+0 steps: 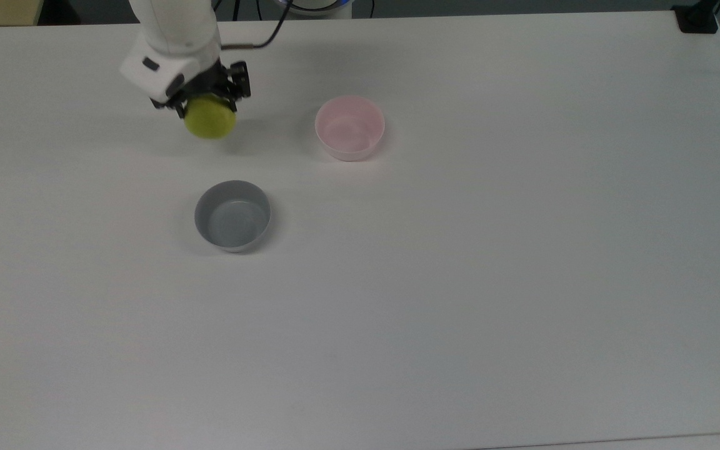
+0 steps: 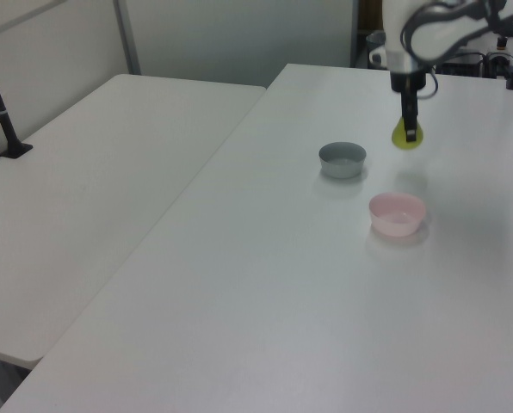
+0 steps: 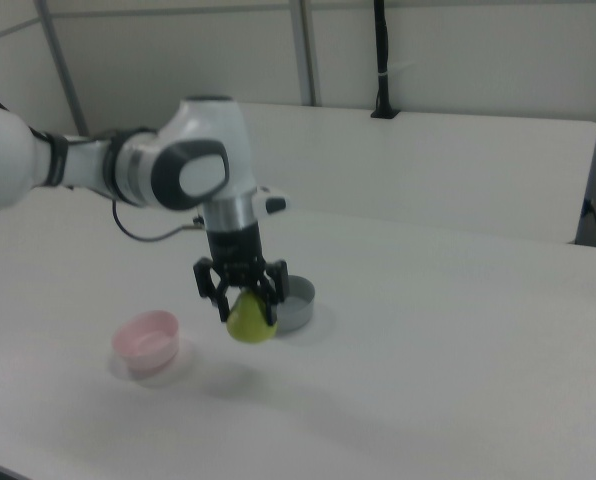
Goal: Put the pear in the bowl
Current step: 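Lift the pear up off the table, then carry the pear over the pink bowl and lower it inside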
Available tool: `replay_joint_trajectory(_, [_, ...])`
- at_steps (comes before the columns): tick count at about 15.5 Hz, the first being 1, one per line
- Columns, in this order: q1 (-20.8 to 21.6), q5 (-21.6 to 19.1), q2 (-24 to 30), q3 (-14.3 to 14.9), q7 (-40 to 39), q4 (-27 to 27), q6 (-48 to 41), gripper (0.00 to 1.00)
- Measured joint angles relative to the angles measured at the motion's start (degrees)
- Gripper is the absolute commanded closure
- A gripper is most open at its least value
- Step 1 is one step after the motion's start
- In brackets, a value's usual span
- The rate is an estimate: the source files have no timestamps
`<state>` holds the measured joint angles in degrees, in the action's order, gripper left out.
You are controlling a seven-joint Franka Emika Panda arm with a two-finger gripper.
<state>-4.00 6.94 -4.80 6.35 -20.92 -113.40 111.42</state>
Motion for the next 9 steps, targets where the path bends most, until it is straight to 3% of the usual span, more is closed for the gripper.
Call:
replay_joint_trajectory(5, [1.86, -0.08, 3.06, -0.20, 0.10, 10.16, -14.75, 0.50])
replay_joint_trajectory(9, [5.83, -0.15, 3.16, -0.36, 3.12, 11.18, -15.97, 0.49])
